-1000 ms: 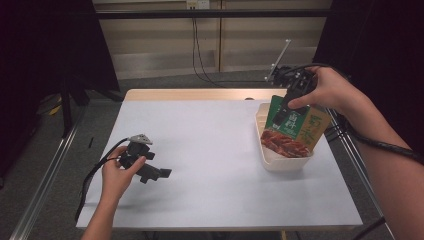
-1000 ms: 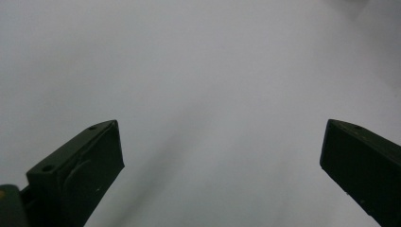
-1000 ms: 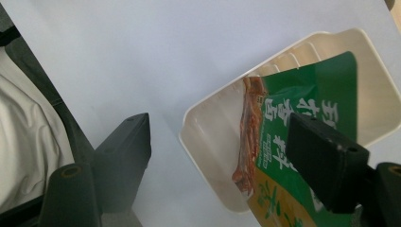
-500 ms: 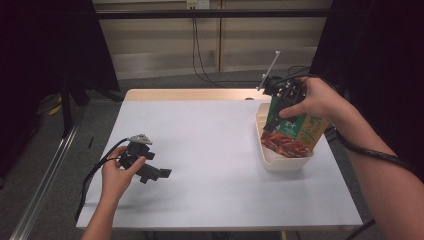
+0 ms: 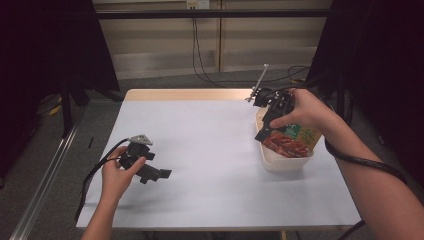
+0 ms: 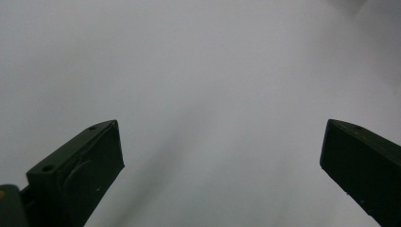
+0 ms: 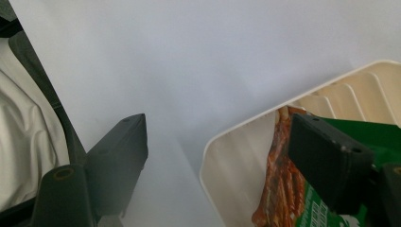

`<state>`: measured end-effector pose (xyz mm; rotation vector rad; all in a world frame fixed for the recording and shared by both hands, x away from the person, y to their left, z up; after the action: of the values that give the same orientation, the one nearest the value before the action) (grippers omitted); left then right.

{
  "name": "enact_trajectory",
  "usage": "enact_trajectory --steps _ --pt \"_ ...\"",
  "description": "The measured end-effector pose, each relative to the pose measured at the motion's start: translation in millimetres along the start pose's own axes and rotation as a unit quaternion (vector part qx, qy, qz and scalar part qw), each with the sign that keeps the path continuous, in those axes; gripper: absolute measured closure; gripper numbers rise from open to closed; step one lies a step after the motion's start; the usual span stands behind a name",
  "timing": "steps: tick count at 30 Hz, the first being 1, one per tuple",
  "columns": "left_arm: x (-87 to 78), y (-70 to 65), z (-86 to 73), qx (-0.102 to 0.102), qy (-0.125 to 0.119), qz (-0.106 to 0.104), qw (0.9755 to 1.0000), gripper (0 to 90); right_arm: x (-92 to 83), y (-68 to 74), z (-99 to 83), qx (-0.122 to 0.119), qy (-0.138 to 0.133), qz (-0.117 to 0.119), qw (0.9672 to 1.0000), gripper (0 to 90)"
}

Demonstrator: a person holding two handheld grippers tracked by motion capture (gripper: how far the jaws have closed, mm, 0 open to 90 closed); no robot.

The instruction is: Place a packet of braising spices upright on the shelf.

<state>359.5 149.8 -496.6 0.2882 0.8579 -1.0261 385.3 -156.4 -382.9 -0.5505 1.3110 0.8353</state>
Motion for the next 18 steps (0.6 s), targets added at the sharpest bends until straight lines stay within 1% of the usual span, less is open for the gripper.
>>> enact_trajectory --steps 1,3,6,7,8,11,12,14,15,18 --pt "-0.4 0.0 -0.1 0.001 0.001 -0.001 1.0 0.0 1.8 1.5 0.1 0.004 0.003 0.0 1.0 20.8" --pt "-0.7 0.3 0.2 0.002 0.0 0.001 1.0 0.0 7.1 2.8 0.1 -0.002 0.005 0.001 1.0 20.6" --pt "-0.7 0.1 0.2 0.001 -0.001 0.001 1.0 0.0 15.4 6.0 2.2 -0.011 0.0 0.001 0.9999 20.3" --pt "-0.4 -0.7 -0.1 0.003 0.0 -0.002 1.0 0.0 18.8 7.4 2.9 -0.016 -0.004 0.004 0.9999 20.3" --pt "0.4 -0.7 -0.1 0.003 0.0 0.001 1.0 0.0 21.8 9.3 2.7 -0.014 -0.001 0.007 0.9999 20.0" --pt "2.4 -1.8 -0.8 0.004 0.002 -0.001 1.0 0.0 33.1 10.2 3.0 -0.022 0.001 0.005 0.9997 19.1" --pt "2.6 -1.0 -0.9 0.006 0.003 0.001 1.0 0.0 36.9 11.0 3.7 -0.02 0.0 0.004 0.9998 18.8" --pt "2.3 -0.8 -1.0 0.006 0.003 0.001 1.0 0.0 43.9 13.2 3.2 -0.022 0.005 0.005 0.9997 18.5" --pt "2.3 -0.8 -1.1 0.005 0.003 0.001 1.0 0.0 47.1 13.3 3.3 -0.031 0.006 0.007 0.9995 18.3" --pt "2.6 -1.7 -1.3 0.006 0.004 -0.001 1.0 0.0 54.3 15.7 4.8 -0.033 0.005 0.003 0.9994 17.6"
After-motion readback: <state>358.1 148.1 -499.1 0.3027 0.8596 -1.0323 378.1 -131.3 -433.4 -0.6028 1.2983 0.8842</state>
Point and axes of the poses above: each handheld gripper's, and its own axes: x roughly forward along the jaws, z roughly out of its top, y roughly to its left, the point moved 10 cm from there along x, roughly forward along the jaws, and after that the axes turned 7 degrees about x, right-handed, at the moved point
